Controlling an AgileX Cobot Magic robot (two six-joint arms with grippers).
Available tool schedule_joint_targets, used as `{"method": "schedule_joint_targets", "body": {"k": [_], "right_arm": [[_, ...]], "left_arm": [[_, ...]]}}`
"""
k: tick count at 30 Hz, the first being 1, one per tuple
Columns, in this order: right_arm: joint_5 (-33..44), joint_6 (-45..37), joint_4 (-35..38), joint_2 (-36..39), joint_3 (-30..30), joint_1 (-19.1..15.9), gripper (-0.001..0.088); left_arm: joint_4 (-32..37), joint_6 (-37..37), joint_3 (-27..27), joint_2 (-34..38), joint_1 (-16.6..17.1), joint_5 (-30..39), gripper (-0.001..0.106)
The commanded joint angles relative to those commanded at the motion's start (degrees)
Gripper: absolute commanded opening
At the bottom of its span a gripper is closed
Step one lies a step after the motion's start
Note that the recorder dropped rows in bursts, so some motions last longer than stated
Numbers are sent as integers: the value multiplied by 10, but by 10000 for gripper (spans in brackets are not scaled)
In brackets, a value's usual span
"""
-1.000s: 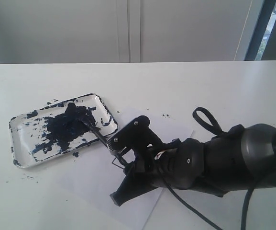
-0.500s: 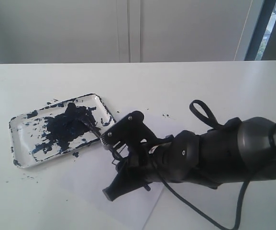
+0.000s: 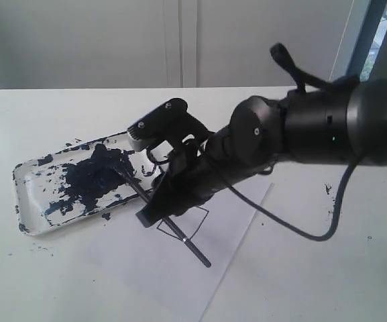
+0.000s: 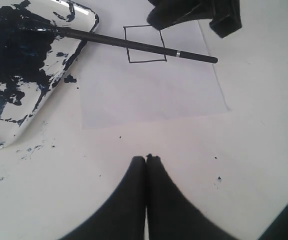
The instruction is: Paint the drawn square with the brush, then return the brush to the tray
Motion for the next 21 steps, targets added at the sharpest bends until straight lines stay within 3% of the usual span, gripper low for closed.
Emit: {"method": "schedule_joint_targets", "body": {"k": [2, 6, 11, 21], "right_arm": [[48, -8, -1, 0, -24, 1, 378], [20, -70, 129, 6, -42, 4, 378], [44, -33, 138, 50, -42, 6, 323], [8, -33, 145, 76, -42, 17, 323]], "left_arm": [[0, 0, 0, 0, 0, 0, 0], [0, 0, 0, 0, 0, 0, 0], [0, 0, 0, 0, 0, 0, 0], [0, 0, 0, 0, 0, 0, 0]]}}
